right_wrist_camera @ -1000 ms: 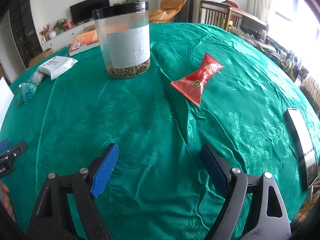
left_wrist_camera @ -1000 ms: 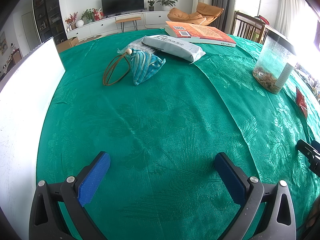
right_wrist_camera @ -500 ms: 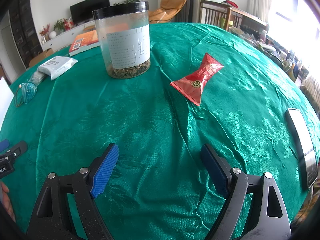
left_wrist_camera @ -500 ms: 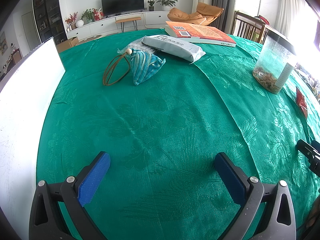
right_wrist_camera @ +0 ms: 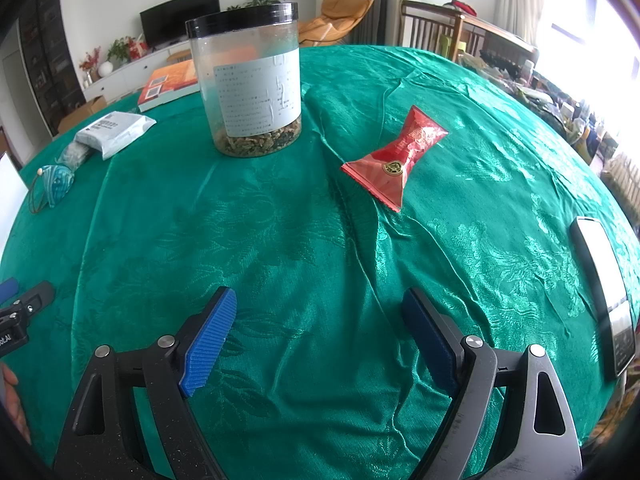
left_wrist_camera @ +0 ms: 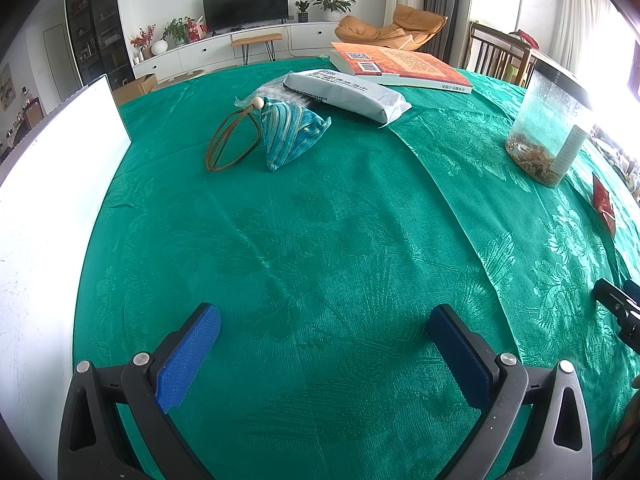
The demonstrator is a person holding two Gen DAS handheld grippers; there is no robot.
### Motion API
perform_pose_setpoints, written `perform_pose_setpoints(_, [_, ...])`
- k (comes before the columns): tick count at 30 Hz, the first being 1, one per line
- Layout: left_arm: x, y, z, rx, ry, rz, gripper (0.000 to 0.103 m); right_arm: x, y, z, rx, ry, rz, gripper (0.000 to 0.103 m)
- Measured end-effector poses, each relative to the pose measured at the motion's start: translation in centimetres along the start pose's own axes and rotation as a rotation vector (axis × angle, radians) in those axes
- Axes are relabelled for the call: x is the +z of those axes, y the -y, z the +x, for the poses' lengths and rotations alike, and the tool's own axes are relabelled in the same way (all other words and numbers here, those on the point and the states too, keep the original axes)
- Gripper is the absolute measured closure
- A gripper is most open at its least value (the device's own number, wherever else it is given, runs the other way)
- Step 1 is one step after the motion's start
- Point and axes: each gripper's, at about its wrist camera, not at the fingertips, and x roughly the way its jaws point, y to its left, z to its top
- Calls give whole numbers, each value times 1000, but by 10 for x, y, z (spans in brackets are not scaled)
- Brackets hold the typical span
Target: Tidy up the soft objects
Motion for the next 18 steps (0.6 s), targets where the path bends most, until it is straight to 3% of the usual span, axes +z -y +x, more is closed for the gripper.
perform_pose_setpoints(6, [10,-5,-2,-31,-23,-48,0,0,0,0,0,0,0,16])
perform_pose_setpoints(10, [37,-19,-13,-58,37,-142,0,0,0,0,0,0,0,16])
perform_pose_setpoints(14, [77,-27,-4,-38,78,-164,0,0,0,0,0,0,0,16])
perform_pose_setpoints(18, [109,-35,25,34,63,-152,0,0,0,0,1,0,0,16])
